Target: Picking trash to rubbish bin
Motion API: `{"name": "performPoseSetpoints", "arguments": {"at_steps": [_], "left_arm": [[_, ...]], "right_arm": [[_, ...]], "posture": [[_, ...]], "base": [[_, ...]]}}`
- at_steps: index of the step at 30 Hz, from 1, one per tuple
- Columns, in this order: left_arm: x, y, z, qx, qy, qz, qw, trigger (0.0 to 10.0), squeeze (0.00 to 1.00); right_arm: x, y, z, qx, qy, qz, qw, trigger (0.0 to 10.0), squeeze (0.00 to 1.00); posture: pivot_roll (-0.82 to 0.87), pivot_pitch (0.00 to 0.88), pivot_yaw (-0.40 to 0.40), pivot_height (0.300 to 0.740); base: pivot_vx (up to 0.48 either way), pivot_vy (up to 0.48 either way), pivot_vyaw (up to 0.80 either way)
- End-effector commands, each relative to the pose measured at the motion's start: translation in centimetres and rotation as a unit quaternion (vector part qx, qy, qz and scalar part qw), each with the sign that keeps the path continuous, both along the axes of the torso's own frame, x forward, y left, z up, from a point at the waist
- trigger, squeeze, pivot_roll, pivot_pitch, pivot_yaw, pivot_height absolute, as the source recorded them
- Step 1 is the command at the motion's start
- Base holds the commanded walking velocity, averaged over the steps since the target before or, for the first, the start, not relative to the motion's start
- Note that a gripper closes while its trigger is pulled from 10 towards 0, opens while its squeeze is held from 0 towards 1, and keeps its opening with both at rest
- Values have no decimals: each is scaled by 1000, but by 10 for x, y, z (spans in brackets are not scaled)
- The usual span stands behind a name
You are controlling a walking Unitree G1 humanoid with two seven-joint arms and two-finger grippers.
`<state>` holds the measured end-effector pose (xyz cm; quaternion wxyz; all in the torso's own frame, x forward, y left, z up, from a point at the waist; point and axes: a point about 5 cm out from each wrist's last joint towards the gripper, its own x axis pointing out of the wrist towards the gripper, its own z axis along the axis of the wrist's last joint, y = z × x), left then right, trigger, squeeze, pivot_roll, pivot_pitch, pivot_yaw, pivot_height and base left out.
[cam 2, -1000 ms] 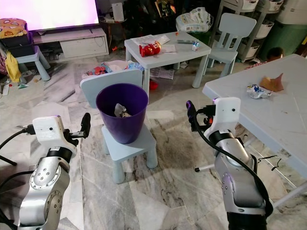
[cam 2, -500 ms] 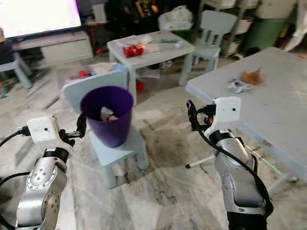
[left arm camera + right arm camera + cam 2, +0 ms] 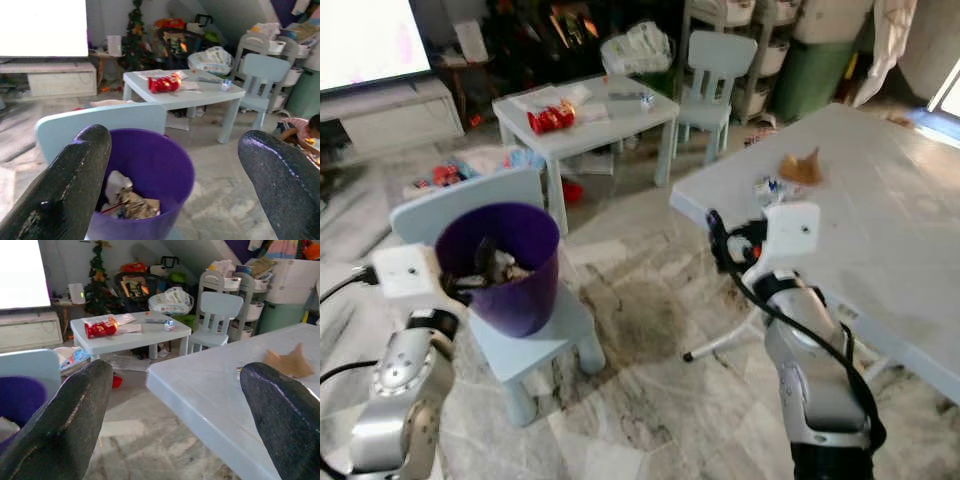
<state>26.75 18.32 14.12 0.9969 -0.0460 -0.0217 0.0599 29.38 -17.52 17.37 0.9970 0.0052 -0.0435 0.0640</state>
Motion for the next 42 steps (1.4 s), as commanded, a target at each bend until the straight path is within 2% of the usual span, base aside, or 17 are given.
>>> {"name": "performPoseSetpoints", "arguments": {"at_steps": [1, 13, 42], "left_arm": [[2, -8, 1, -7, 0, -17, 1000, 10000, 0], [2, -8, -2, -8, 7, -17, 1000, 10000, 0], [3, -8, -6, -9, 19, -19, 1000, 10000, 0]], "right_arm": [[-2, -8, 1, -6, -1, -13, 1000, 10000, 0], [-1, -7, 1, -7, -1, -10, 1000, 10000, 0], [-1, -5, 0, -5, 2, -8, 1000, 10000, 0]], "posture": [[10, 53, -52, 740], [10, 51, -53, 740], [7, 54, -53, 740]], "base": [[274, 0, 0], [268, 0, -677], [314, 0, -20]]}}
